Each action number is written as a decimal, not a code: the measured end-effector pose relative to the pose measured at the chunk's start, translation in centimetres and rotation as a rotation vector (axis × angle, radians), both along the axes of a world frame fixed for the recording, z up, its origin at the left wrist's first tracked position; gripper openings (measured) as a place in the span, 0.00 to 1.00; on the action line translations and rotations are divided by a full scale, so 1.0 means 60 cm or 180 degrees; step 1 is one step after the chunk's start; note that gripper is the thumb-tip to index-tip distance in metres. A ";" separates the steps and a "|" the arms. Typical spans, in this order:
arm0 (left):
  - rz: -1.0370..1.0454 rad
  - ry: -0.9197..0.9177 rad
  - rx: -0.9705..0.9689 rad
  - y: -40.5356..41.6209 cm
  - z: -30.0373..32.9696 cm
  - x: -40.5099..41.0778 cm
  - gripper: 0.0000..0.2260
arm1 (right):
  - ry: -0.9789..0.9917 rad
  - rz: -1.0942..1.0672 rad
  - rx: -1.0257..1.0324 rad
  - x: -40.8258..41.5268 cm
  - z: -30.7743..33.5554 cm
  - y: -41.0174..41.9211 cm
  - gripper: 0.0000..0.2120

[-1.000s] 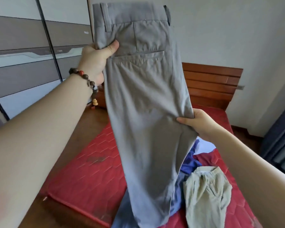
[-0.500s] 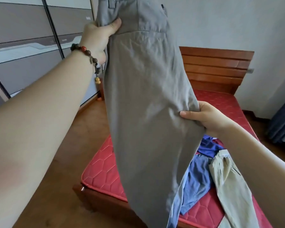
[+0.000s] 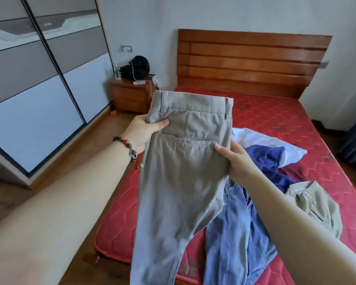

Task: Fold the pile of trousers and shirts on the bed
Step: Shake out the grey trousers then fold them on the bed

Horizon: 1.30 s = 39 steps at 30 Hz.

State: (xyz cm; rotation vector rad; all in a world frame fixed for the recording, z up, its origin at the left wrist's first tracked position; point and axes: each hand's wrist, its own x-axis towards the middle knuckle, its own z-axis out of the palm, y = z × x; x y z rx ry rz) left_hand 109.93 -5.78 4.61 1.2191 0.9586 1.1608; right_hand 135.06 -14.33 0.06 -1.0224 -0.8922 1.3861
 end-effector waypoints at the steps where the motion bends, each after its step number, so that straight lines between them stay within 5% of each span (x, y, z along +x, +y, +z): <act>1: -0.0023 0.0059 -0.0021 0.021 -0.014 -0.003 0.05 | -0.0046 -0.0026 0.0009 -0.001 -0.010 0.024 0.18; 5: 0.0213 0.1198 0.0305 0.102 -0.065 -0.023 0.03 | -0.0553 -0.0347 0.0082 -0.005 -0.049 0.108 0.11; 9: 0.0600 0.2602 0.0991 0.161 -0.119 -0.043 0.13 | -0.1451 -0.0718 0.0022 -0.024 -0.088 0.165 0.09; 12: 0.0982 0.2727 0.1204 0.198 -0.161 -0.044 0.17 | -0.2236 -0.1067 0.0109 -0.045 -0.117 0.204 0.01; 17: 0.1133 0.2564 0.1351 0.288 -0.225 -0.035 0.18 | -0.2895 -0.1711 0.0280 -0.072 -0.173 0.274 0.10; 28: 0.0849 0.2674 0.1390 0.560 -0.537 0.057 0.15 | -0.3067 -0.2195 0.0003 -0.016 -0.462 0.526 0.13; 31: 0.0637 0.2729 0.0969 0.620 -0.638 0.083 0.15 | -0.3272 -0.1805 -0.0359 0.024 -0.560 0.585 0.08; 35: -0.0122 0.3262 -0.0171 0.629 -0.793 0.089 0.27 | -0.3588 -0.0482 -0.1631 0.071 -0.708 0.601 0.30; 39: -0.0520 0.3904 -0.0704 0.589 -0.927 0.079 0.27 | -0.3623 -0.0070 -0.2410 0.072 -0.838 0.576 0.34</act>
